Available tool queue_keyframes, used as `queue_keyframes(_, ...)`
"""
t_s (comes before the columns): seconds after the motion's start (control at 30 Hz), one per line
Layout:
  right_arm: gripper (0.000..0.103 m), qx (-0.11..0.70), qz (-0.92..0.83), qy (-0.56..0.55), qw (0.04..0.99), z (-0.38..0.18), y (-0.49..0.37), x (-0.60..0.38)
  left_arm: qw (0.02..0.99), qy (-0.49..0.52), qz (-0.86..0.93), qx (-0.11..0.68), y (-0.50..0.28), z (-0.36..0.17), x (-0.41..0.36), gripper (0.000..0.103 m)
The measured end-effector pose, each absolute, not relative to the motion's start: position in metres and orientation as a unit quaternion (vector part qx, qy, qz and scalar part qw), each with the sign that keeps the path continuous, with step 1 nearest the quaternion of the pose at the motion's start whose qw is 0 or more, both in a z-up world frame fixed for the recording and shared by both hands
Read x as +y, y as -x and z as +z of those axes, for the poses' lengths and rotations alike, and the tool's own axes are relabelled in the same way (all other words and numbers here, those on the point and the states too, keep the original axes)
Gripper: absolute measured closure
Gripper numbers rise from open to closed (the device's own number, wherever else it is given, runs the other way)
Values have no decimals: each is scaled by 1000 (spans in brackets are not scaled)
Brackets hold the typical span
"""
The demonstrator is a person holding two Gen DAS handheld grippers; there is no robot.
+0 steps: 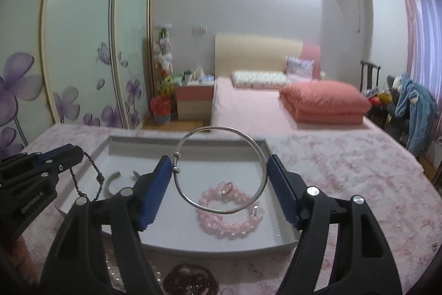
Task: Organize jewelry
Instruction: 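Carry the bangle and black bracelet into the grey tray and release both, then withdraw both open tools from the tray toward the remaining jewelry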
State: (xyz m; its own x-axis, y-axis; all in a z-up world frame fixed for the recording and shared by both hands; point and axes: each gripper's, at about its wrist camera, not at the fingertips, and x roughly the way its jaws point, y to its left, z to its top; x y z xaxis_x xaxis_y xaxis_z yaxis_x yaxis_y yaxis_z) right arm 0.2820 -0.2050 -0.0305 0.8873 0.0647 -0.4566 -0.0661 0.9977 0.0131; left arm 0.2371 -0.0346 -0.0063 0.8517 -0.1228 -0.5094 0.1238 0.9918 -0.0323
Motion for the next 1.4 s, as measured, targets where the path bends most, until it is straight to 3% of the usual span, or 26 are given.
queue_keyframes(0.6, 31, 366, 66, -51, 927, -80, -341, -210, 936, 27, -74, 343, -281, -44, -34, 89)
queue_keyframes(0.7, 26, 363, 65, -69, 927, -78, -338, -217, 937, 36, -71, 341, -279, -41, -27, 73)
queue_keyframes(0.73, 26, 361, 64, -74, 927, -76, -336, -220, 938, 39, -68, 337, -277, -38, -23, 58)
queue_keyframes(0.77, 26, 358, 64, -78, 928, -73, -334, -221, 940, 43, -64, 332, -275, -36, -20, 51)
queue_keyframes(1.07, 27, 346, 56, -88, 933, -54, -288, -244, 949, 69, -43, 305, -236, -8, 21, 51)
queue_keyframes(1.23, 33, 361, 64, -77, 927, -54, -256, -248, 948, 60, -27, 311, -204, -7, 38, 51)
queue_keyframes(1.4, 45, 390, 97, -56, 914, -67, -217, -233, 943, 67, -9, 326, -176, -17, 58, 50)
